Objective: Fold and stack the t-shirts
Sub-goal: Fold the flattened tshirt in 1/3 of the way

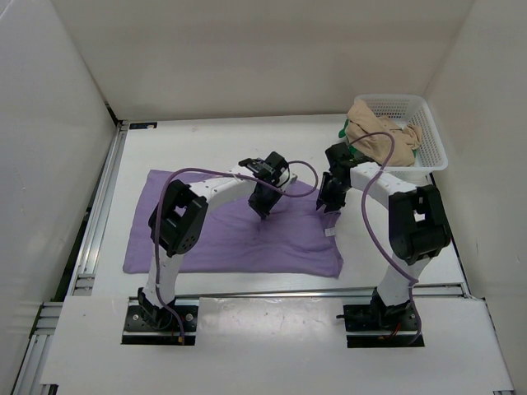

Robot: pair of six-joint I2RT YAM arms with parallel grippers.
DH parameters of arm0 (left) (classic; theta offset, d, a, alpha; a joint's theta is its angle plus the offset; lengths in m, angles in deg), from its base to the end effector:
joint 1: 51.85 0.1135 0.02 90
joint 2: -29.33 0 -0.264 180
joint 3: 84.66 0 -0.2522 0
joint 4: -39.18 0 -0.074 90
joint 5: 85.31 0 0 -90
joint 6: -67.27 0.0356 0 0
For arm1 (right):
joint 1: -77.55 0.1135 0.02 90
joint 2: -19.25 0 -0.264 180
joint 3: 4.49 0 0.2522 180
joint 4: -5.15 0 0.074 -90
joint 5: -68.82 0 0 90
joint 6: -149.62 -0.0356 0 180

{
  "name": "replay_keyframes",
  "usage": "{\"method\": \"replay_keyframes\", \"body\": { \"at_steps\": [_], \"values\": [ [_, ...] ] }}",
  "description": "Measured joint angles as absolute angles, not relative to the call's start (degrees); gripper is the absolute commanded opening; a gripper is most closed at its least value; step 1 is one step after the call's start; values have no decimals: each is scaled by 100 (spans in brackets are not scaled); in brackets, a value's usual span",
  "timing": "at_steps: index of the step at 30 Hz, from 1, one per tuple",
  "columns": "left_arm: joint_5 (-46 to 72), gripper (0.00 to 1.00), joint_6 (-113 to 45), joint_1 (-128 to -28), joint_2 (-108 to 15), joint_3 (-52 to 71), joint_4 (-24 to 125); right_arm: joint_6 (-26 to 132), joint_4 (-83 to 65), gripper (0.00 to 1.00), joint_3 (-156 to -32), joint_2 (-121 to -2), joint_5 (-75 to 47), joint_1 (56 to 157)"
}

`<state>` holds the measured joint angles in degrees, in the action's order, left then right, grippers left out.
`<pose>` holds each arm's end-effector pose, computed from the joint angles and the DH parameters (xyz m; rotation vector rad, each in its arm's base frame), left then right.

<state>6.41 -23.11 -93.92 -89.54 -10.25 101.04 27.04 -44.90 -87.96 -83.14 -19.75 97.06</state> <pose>0.3118 -0.2829 0.1808 1.0392 2.7132 -0.1778 0.3339 0.1192 0.1873 0.3135 2.7935 0.2606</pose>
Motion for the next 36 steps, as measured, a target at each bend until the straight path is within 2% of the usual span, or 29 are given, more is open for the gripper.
{"method": "replay_keyframes", "body": {
  "at_steps": [1,2,4,5,6,8,9,10,12,13,15,20,22,25,31,35,36],
  "values": [
    [606,14,-2311,-9392,-8954,-999,10088,2709,-4492,44,-8803,-8303,-1979,9706],
    [566,21,-2309,-9392,-8954,-968,10091,2728,-4499,52,-8803,-8270,-1986,9706],
    [490,28,-2296,-9394,-8954,-901,10086,2748,-4512,54,-8801,-8152,-1994,9706],
    [455,41,-2298,-9396,-8954,-883,10091,2770,-4519,55,-8794,-8076,-1994,9706],
    [398,50,-2274,-9398,-8954,-868,10093,2770,-4534,55,-8779,-7958,-1997,9706],
    [304,61,-2269,-9398,-8954,-855,10093,2772,-4569,62,-8726,-7691,-1999,9706],
    [225,70,-2278,-9398,-8952,-852,10088,2774,-4599,71,-8669,-7534,-2001,9706],
    [153,74,-2269,-9398,-8945,-846,10088,2761,-4654,77,-8606,-7361,-2008,9706],
    [-32,90,-2267,-9394,-8869,-818,10095,2766,-4766,90,-8457,-7072,-2067,9708],
    [-131,100,-2256,-9381,-8779,-763,10088,2744,-4851,93,-8318,-6898,-2108,9712],
    [-369,100,-2263,-9339,-8351,-522,10088,2687,-5052,99,-8027,-6596,-2174,9736],
    [-896,100,-2250,-8695,-6576,472,10008,2512,-5399,99,-6855,-5658,-2204,9769],
    [-1147,100,-2243,-7873,-5594,1171,9870,2438,-5452,99,-6396,-5309,-2106,9771],
    [-1569,100,-2274,-6131,-4482,2347,9813,2302,-5364,98,-5813,-5022,-1822,9789],
    [-1534,100,-2272,-3910,-4207,3880,10084,2097,-4984,96,-5192,-4985,-1483,9837],
    [-1492,100,-2269,-2988,-4362,4144,10067,2040,-4790,87,-5098,-4981,-1341,9835],
    [-1490,100,-2272,-2819,-4462,4190,10016,2022,-4713,80,-5083,-4992,-1284,9841]
  ]
}}
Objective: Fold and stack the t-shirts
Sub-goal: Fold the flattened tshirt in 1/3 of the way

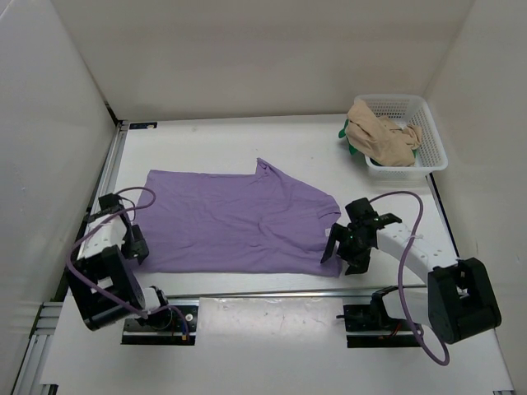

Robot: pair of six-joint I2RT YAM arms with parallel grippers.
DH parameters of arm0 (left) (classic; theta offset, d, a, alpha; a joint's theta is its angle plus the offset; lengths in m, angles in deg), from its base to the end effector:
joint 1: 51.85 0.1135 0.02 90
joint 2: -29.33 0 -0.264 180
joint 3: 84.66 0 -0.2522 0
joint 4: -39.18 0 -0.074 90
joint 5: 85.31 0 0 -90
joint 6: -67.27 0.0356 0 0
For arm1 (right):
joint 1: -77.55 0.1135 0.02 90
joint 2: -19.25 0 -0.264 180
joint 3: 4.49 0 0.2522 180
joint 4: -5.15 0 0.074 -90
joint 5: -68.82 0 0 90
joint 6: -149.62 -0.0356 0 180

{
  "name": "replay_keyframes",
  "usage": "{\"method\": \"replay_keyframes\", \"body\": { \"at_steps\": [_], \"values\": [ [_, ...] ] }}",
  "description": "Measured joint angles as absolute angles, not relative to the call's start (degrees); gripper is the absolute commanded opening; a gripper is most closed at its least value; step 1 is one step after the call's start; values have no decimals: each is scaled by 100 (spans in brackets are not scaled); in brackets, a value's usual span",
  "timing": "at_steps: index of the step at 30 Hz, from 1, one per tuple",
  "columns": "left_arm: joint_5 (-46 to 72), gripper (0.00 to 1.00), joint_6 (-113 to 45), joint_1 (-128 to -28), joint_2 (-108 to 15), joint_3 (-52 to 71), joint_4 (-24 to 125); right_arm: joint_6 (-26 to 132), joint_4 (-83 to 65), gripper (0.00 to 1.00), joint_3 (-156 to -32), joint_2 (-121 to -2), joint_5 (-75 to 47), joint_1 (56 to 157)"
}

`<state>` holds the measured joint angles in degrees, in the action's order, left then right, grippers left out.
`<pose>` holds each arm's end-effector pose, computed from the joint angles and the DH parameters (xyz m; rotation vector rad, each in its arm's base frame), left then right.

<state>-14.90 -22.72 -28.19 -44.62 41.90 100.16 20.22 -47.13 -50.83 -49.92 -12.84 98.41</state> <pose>0.1776 0.0908 0.1725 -0.6562 2.9451 0.5558 0.1726 0.0713 0.1568 0.4499 2.9315 0.3815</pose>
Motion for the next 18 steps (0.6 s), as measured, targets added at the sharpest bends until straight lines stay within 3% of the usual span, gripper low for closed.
{"method": "replay_keyframes", "body": {
  "at_steps": [2,4,6,7,9,10,13,15,18],
  "values": [
    [-1484,98,-2272,-2597,-4705,4288,9872,1983,-4597,72,-5050,-5011,-1175,9856],
    [-1420,95,-2263,-2476,-4816,4251,9863,1929,-4488,56,-5008,-5040,-1068,9865],
    [-1357,82,-2254,-2441,-4832,4247,9859,1909,-4348,45,-4934,-5075,-965,9867],
    [-1294,73,-2254,-2433,-4871,4245,9848,1902,-4291,32,-4895,-5077,-915,9865],
    [-1147,54,-2263,-2433,-5004,4186,9833,1874,-4189,22,-4790,-5066,-851,9869],
    [-1040,34,-2267,-2428,-5061,4168,9809,1832,-4171,15,-4753,-5051,-838,9865],
    [-780,10,-2267,-2428,-5208,4135,9745,1773,-4151,7,-4691,-4957,-917,9872],
    [-708,10,-2250,-2433,-5201,4137,9745,1747,-4164,0,-4663,-4863,-1011,9896],
    [-675,10,-2239,-2422,-5076,4221,9686,1660,-4263,0,-4654,-4701,-1225,9904]
  ]
}}
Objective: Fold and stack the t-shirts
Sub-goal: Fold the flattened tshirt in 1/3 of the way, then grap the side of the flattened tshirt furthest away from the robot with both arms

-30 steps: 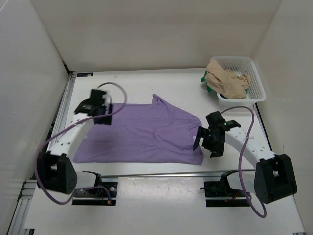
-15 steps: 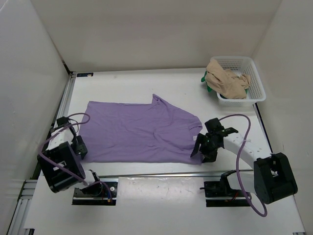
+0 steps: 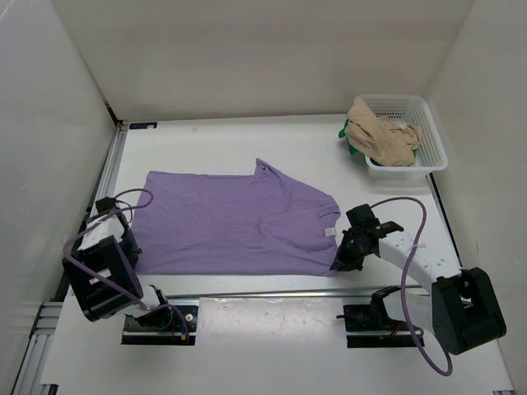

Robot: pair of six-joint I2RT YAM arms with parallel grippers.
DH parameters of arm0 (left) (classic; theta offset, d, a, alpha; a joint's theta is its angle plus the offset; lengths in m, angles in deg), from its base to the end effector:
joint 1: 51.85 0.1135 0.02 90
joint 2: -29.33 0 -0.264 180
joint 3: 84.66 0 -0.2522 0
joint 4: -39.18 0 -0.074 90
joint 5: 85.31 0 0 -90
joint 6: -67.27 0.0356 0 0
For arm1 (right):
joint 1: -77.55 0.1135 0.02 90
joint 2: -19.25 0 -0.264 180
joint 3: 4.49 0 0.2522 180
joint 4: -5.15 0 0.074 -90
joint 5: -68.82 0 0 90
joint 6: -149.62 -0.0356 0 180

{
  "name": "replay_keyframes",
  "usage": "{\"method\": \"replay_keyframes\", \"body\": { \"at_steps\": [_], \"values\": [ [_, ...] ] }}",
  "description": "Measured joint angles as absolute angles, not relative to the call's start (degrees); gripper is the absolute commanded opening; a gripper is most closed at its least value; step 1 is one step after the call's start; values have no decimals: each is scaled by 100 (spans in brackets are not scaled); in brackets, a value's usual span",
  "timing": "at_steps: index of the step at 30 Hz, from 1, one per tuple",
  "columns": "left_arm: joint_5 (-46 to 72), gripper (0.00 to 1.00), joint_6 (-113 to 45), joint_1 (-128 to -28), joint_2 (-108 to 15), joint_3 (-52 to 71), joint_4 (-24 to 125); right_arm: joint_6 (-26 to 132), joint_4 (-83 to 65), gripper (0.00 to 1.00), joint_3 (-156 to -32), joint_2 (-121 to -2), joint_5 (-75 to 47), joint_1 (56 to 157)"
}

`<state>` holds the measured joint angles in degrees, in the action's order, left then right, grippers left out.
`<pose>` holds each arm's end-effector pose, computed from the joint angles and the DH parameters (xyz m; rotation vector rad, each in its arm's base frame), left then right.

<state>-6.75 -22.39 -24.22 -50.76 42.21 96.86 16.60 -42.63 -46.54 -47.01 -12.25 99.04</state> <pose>0.1824 0.1034 0.1508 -0.7409 2.9909 0.3343 0.1631 0.0702 0.1479 0.5110 2.8815 0.4407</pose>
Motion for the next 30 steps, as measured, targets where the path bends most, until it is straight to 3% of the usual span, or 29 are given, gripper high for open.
{"method": "replay_keyframes", "body": {
  "at_steps": [5,6,7,8,9,10,12,15,20,23,25,28,30],
  "values": [
    [-747,10,-2261,-2422,-4213,4811,9573,1443,-4713,0,-4659,-4229,-1531,9907],
    [-787,10,-2265,-2422,-3984,4955,9640,1389,-4809,4,-4659,-4102,-1586,9907],
    [-832,10,-2267,-2422,-3785,5079,9695,1334,-4916,22,-4659,-3947,-1653,9907],
    [-843,29,-2269,-2422,-3616,5167,9774,1247,-5013,47,-4659,-3798,-1715,9907],
    [-846,50,-2245,-2422,-3483,5235,9859,1185,-5080,82,-4659,-3682,-1787,9907],
    [-861,74,-2219,-2422,-3393,5274,9940,1139,-5146,87,-4659,-3599,-1870,9907],
    [-1027,95,-2206,-2395,-3249,5241,10104,1168,-5312,91,-4685,-3525,-1999,9904],
    [-985,98,-2252,-2385,-3230,5031,10309,1238,-5690,92,-5076,-3547,-2193,9904],
    [-463,100,-2258,-2369,-3485,3624,10547,1848,-5893,100,-7043,-4441,-2403,9931],
    [57,100,-2263,-2433,-4060,2271,10333,2484,-6094,100,-9172,-6082,-2346,10071],
    [208,100,-2269,-2625,-4751,1241,10268,2906,-6119,100,-11244,-7737,-2285,10204],
    [241,100,-2272,-3007,-6226,-262,9979,3266,-6167,100,-14197,-10073,-2029,10353],
    [291,100,-2269,-3195,-7151,-863,9813,3310,-5786,98,-15316,-11155,-1789,10394]
  ]
}}
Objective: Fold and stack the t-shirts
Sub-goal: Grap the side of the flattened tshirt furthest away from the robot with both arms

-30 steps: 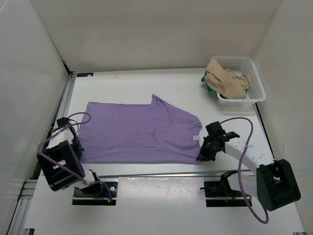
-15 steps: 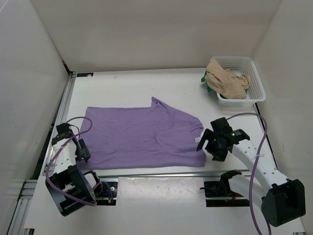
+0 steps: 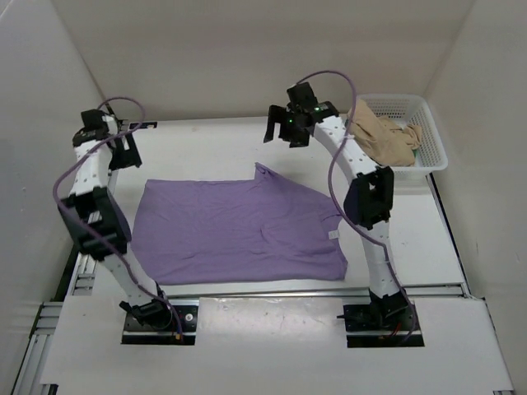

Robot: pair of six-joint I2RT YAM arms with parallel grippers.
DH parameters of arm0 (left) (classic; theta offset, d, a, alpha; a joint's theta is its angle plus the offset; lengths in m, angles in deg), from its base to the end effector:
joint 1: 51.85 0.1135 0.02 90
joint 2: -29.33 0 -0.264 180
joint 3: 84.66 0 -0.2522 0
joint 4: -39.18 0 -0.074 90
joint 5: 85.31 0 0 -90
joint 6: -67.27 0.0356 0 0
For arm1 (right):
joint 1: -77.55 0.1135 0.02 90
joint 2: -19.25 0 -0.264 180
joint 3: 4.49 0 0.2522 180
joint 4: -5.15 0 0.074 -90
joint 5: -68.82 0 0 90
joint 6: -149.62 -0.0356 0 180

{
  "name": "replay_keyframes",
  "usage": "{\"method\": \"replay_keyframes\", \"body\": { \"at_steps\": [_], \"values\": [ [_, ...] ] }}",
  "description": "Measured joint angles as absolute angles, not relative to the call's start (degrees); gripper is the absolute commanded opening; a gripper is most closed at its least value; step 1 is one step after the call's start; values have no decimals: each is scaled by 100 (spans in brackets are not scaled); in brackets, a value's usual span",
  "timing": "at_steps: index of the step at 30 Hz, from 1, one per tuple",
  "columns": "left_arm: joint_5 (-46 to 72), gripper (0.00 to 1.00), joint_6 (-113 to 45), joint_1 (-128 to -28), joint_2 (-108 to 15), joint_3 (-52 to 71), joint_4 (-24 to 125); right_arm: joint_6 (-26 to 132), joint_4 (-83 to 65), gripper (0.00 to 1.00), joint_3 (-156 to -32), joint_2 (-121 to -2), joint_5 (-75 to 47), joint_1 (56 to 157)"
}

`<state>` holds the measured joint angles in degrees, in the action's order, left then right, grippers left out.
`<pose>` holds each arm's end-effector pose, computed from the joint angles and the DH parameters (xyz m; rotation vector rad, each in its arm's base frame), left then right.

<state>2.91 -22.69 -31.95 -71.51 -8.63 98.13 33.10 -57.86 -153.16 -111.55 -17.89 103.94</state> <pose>0.3598 0.1314 0.2959 -0.4524 2.5134 0.1750 0.4558 0.2284 0.3131 -0.0259 2.4171 0.5066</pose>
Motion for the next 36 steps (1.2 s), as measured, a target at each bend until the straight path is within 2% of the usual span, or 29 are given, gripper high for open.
{"method": "replay_keyframes", "body": {
  "at_steps": [5,10,15,16,17,18,19,21,22,23,24,30,36],
  "values": [
    [453,100,-2269,-3427,-8980,-1694,9931,2857,-5032,96,-14800,-12062,-1352,10468],
    [588,100,-2272,-3421,-9739,-1864,10091,2654,-4538,96,-14940,-12554,-1455,10569],
    [597,100,-2263,-3445,-9822,-1930,10132,2613,-4285,82,-14735,-12552,-1610,10777],
    [584,98,-2261,-3458,-9841,-1948,10134,2608,-4265,73,-14735,-12545,-1649,10809],
    [553,93,-2265,-3477,-9850,-1961,10137,2617,-4267,69,-14726,-12545,-1675,10838],
    [521,89,-2261,-3497,-9861,-1967,10137,2606,-4265,59,-14689,-12548,-1697,10873],
    [505,82,-2261,-3521,-9870,-1978,10137,2608,-4283,35,-14678,-12548,-1741,10908],
    [507,63,-2256,-3574,-9872,-1987,10128,2586,-4333,15,-14656,-12550,-1826,10956],
    [523,34,-2267,-3604,-9874,-1987,10115,2551,-4366,1,-14630,-12550,-1874,10971],
    [538,18,-2280,-3639,-9874,-1987,10106,2567,-4409,0,-14621,-12550,-1922,10978],
    [608,10,-2285,-3674,-9874,-1987,10095,2534,-4446,0,-14590,-12550,-1983,10980],
    [772,10,-2254,-3807,-9616,-1591,9907,2523,-4514,0,-13841,-12038,-2255,10967],
    [722,10,-2261,-3862,-8329,-260,9881,2510,-4641,0,-12044,-10058,-2867,11142]
  ]
}}
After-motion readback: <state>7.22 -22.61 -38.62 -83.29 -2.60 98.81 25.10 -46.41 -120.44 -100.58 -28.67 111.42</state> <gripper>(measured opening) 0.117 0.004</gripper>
